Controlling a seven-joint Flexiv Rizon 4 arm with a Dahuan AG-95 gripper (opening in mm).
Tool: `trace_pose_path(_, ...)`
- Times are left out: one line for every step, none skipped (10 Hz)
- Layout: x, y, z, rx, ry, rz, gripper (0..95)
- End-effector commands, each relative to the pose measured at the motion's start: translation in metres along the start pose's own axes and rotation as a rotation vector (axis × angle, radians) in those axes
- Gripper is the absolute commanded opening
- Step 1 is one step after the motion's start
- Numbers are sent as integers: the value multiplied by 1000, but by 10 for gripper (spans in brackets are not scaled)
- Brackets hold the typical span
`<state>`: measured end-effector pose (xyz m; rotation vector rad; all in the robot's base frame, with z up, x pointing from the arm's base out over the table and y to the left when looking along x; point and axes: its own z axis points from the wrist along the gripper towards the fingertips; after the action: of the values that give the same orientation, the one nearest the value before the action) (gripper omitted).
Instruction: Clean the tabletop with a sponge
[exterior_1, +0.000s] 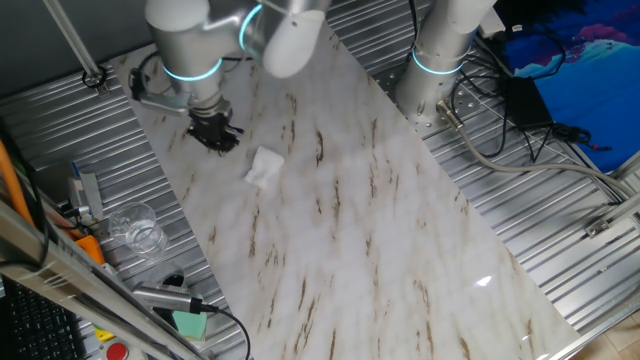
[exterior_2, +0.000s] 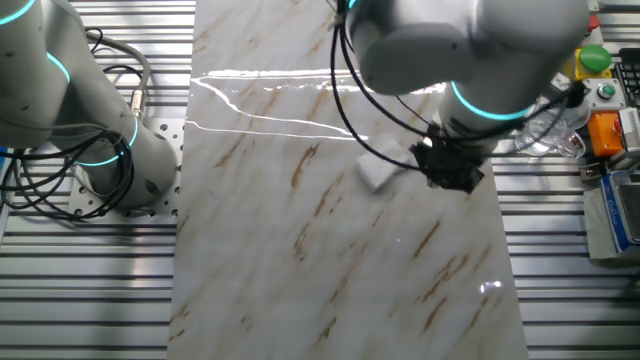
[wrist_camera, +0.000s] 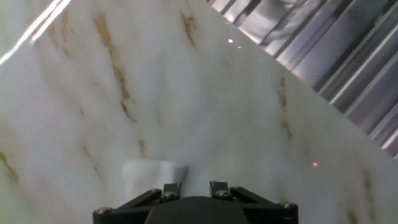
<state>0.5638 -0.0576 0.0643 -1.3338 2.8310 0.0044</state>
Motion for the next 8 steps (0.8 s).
trace_pose_path(8,-8,4,0,-10,-8,0)
trace_pose_path(10,-8,3,-1,-10,11,0)
trace_pose_path(9,-8,3,3,-3,31,0)
trace_pose_path(9,-8,3,4,-1,36,0)
trace_pose_path(7,-7,5,-8,-2,43,0)
trace_pose_path(7,-7,5,-17,-12,37,0)
trace_pose_path(7,-7,5,-7,-3,78,0)
trace_pose_path(7,-7,5,3,4,129,0)
